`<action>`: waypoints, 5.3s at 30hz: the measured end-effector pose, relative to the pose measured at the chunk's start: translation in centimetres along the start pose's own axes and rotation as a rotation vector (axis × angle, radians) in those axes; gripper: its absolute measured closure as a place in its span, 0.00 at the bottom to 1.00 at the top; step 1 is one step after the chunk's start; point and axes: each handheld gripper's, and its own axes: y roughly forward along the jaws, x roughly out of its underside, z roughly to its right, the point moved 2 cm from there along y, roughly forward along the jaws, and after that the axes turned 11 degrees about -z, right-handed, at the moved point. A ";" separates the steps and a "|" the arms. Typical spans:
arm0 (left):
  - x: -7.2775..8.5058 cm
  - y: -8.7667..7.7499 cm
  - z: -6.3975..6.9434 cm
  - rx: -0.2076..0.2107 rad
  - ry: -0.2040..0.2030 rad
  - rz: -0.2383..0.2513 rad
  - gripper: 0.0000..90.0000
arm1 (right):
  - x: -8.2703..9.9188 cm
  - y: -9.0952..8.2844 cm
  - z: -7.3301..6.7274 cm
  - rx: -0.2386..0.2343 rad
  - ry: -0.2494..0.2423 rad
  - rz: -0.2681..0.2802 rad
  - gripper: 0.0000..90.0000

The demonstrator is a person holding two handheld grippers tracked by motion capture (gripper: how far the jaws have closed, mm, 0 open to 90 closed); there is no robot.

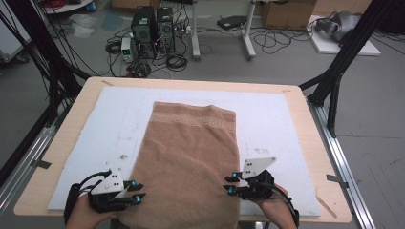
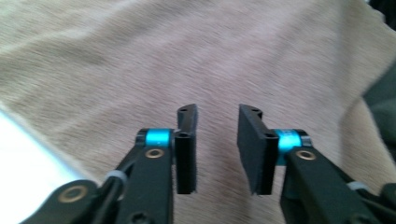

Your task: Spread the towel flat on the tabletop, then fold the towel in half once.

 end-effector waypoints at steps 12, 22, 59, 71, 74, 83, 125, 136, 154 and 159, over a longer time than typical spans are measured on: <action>1.0 2.1 -1.9 -0.001 0.004 -0.023 0.92 | 1.0 3.1 2.7 0.011 0.047 -0.059 0.86; 2.3 0.9 0.0 0.010 0.007 -0.010 0.95 | 1.2 2.6 3.1 -0.028 0.033 -0.066 0.96; 1.5 0.4 -1.4 0.027 -0.088 0.047 0.79 | 1.7 1.1 -0.8 -0.088 -0.048 -0.035 0.88; 2.3 1.1 -0.9 0.018 -0.079 0.004 0.81 | 1.1 1.6 0.4 -0.053 0.002 -0.018 0.73; 1.9 0.9 -1.2 0.010 -0.090 0.018 0.76 | 0.7 1.6 0.7 -0.050 0.029 0.004 0.61; 0.2 0.3 -2.8 -0.021 -0.130 0.061 0.63 | 0.0 1.2 2.6 0.018 0.112 0.038 0.39; -3.6 -1.0 -6.5 -0.120 -0.195 0.080 0.29 | -3.2 -0.4 5.8 0.085 0.140 0.103 0.20; -5.5 -1.5 -8.0 -0.150 -0.185 0.062 0.31 | -4.1 -1.2 7.2 0.117 0.147 0.097 0.20; -7.0 -1.0 -9.4 -0.182 -0.173 0.081 0.32 | -5.4 -1.6 8.9 0.142 0.156 0.107 0.20; -7.2 -0.3 -10.2 -0.181 -0.186 0.077 0.32 | -5.3 -1.5 9.3 0.158 0.166 0.111 0.20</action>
